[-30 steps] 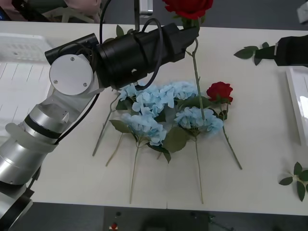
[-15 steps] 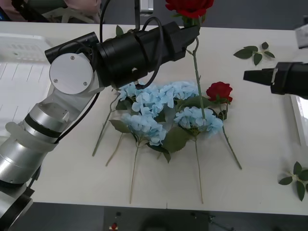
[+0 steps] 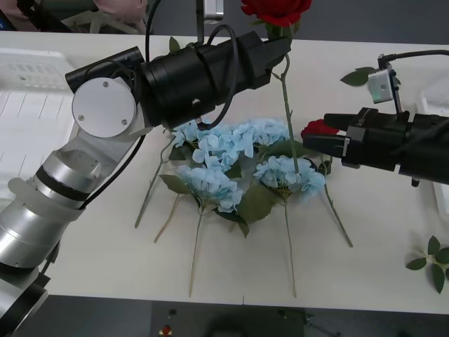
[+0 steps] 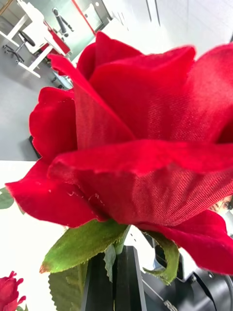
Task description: Put the red flowers into the right box and the blue flowers into the left box
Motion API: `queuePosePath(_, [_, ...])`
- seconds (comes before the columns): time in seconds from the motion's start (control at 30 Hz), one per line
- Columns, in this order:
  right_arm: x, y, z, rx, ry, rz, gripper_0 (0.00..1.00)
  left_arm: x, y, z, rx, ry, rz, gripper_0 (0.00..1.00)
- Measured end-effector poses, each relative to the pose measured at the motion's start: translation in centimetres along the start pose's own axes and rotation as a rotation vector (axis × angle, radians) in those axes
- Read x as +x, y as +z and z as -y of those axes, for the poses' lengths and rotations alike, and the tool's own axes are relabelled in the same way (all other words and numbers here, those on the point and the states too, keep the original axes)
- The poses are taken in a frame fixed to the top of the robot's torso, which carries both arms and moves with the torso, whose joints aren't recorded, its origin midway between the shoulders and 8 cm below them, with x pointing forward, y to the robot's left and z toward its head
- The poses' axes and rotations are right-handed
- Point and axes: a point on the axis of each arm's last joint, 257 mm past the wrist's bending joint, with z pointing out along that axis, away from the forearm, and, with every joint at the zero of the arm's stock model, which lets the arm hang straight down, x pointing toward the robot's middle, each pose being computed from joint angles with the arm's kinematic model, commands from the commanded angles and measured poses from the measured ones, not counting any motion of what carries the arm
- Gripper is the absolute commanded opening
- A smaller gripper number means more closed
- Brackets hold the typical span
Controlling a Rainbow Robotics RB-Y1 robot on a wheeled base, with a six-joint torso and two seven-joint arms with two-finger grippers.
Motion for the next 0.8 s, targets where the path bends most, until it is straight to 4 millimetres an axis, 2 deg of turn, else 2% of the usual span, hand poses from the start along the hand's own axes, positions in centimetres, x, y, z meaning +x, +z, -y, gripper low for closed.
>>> queuePosePath(0.2, [-0.6,1.4,-1.5,-0.037,-0.075,0.058,1.0,0.0,0.0,0.0,0.0,0.0,0.0,0.0])
queuePosePath(0.57, [1.8,5.8,-4.9,-0.108,-0.162,-0.006,1.0,0.0,0.0,0.0,0.0,0.0,0.0,0.0])
queuePosePath(0.8, [2.1,7.7,-5.7,-0.101,-0.179,0.007,1.0,0.0,0.0,0.0,0.0,0.0,0.0,0.0])
